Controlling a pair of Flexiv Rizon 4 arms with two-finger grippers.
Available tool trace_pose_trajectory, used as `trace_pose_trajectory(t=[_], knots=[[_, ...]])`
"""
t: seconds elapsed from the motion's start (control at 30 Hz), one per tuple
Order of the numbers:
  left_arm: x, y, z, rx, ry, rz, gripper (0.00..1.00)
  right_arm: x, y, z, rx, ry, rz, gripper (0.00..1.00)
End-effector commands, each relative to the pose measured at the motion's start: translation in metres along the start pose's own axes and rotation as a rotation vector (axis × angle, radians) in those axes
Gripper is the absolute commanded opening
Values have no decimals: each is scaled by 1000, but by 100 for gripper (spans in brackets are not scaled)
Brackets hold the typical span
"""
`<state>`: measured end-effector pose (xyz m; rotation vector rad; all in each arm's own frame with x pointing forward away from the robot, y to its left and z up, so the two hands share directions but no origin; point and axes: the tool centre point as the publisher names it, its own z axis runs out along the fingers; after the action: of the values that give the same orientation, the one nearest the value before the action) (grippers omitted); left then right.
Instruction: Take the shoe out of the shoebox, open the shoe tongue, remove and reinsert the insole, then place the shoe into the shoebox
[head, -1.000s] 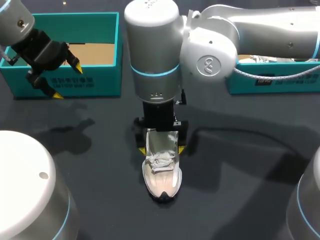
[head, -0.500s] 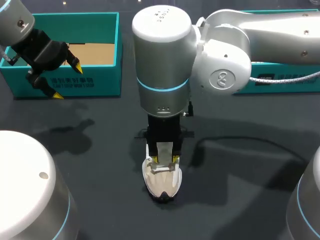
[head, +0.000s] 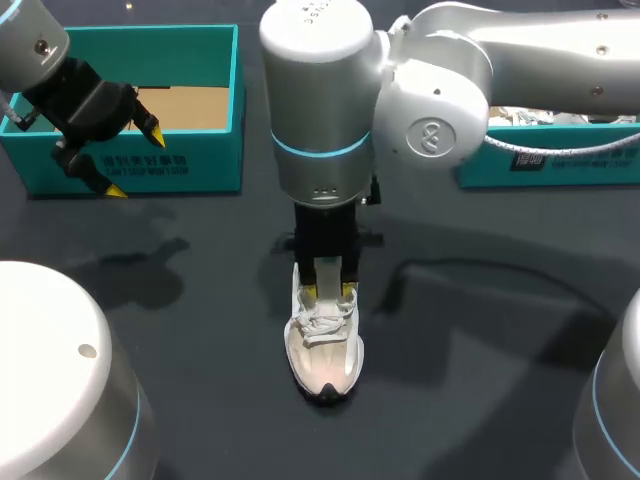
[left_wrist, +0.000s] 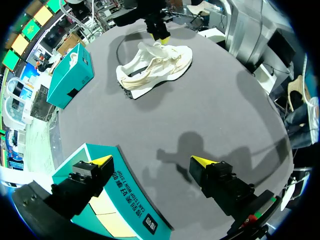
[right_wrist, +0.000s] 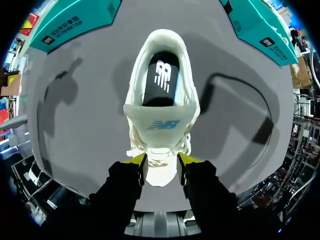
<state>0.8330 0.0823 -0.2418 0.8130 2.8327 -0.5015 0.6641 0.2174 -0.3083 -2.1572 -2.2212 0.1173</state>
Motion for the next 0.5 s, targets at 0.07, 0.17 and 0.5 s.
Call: trace_pose_trajectory(t=[0.07, 0.17, 0.5], knots=[[1, 0, -1, -2, 1, 1, 100, -2, 22, 17, 11, 25, -16, 31], [1, 0, -1, -2, 1, 1, 100, -5, 34, 26, 15, 27, -5, 27], [1, 0, -1, -2, 1, 1, 100, 1, 31, 13, -5, -43, 26, 22]])
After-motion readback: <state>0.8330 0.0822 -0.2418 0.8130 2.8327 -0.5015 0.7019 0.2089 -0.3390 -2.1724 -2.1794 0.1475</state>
